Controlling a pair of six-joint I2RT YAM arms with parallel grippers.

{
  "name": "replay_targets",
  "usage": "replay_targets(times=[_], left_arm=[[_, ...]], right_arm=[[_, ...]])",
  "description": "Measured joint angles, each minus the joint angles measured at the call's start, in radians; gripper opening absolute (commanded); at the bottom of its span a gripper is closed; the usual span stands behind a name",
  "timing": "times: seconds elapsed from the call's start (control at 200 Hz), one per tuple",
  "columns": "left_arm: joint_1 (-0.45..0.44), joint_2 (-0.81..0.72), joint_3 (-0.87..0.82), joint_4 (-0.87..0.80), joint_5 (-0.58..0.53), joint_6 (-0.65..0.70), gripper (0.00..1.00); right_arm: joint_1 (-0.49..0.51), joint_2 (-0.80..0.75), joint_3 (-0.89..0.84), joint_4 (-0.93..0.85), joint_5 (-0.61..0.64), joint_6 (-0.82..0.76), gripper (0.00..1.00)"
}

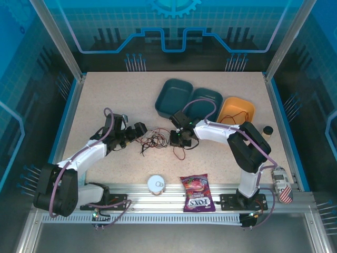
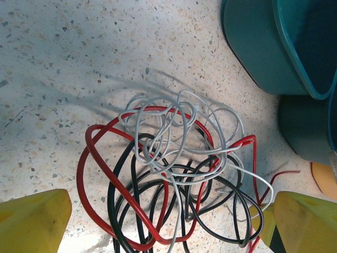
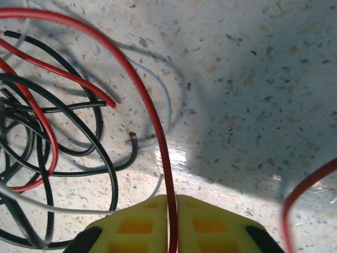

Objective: Untangle the cables

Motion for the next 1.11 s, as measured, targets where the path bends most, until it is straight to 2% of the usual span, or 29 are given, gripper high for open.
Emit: replay_targets(times=[0.025, 0.305, 0.77, 1.106], left_arm=[[0.000, 0.000, 0.000, 0.000, 0.000, 0.000, 0.99], [0.000, 0.000, 0.000, 0.000, 0.000, 0.000, 0.99], [0.000, 0.000, 0.000, 0.000, 0.000, 0.000, 0.99], [0.000, 0.000, 0.000, 0.000, 0.000, 0.000, 0.99]], right_arm=[[0.000, -0.003, -0.003, 0.000, 0.004, -0.008, 0.00], [0.026, -0.135, -0.012, 0.005, 0.104, -0.083, 0.00], [0.136, -0.319, 0.012, 0.065, 0.275, -0.280, 0.00], [0.149, -0.455, 0.023, 0.113, 0.372, -0.389, 0.00]])
